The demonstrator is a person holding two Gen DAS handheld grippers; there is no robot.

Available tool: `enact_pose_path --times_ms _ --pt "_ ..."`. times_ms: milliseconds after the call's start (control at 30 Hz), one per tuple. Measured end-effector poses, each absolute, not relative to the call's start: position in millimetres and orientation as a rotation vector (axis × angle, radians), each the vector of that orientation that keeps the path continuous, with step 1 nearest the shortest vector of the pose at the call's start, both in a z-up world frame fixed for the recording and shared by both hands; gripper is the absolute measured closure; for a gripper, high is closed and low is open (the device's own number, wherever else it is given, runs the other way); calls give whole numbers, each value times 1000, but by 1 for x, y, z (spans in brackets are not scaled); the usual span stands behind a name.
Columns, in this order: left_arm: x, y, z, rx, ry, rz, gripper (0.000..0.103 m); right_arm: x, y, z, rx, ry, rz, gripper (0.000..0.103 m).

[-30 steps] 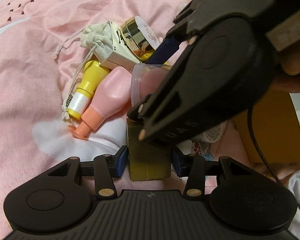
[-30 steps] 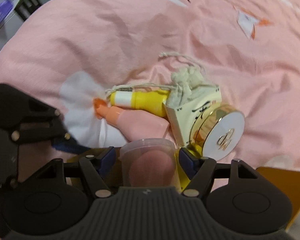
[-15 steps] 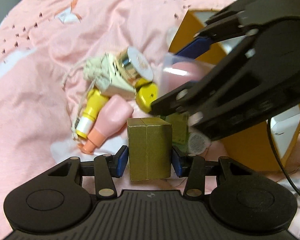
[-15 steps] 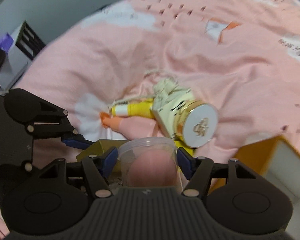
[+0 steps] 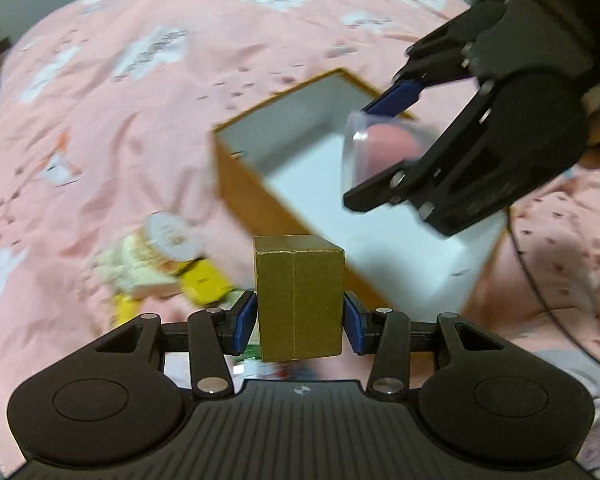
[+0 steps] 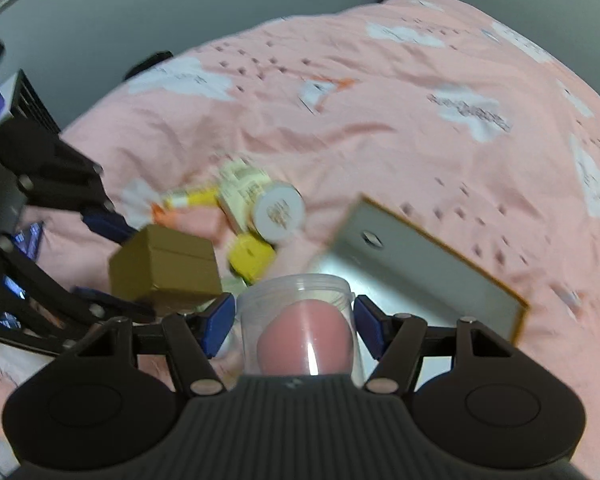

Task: Organize rigid objects
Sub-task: 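Carry the gold box and sponge case over the box and lower them inside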

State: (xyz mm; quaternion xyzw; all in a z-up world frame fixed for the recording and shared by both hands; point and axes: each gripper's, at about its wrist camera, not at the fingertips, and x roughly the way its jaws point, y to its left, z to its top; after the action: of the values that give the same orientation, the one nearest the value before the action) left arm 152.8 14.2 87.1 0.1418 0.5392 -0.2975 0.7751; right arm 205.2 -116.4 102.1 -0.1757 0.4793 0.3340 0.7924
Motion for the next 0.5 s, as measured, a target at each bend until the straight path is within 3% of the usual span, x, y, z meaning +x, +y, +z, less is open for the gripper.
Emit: enact_pose_path --times_ms 500 --pt "122 -92 49 867 1085 -1029 51 178 -190 41 -371 1146 671 38"
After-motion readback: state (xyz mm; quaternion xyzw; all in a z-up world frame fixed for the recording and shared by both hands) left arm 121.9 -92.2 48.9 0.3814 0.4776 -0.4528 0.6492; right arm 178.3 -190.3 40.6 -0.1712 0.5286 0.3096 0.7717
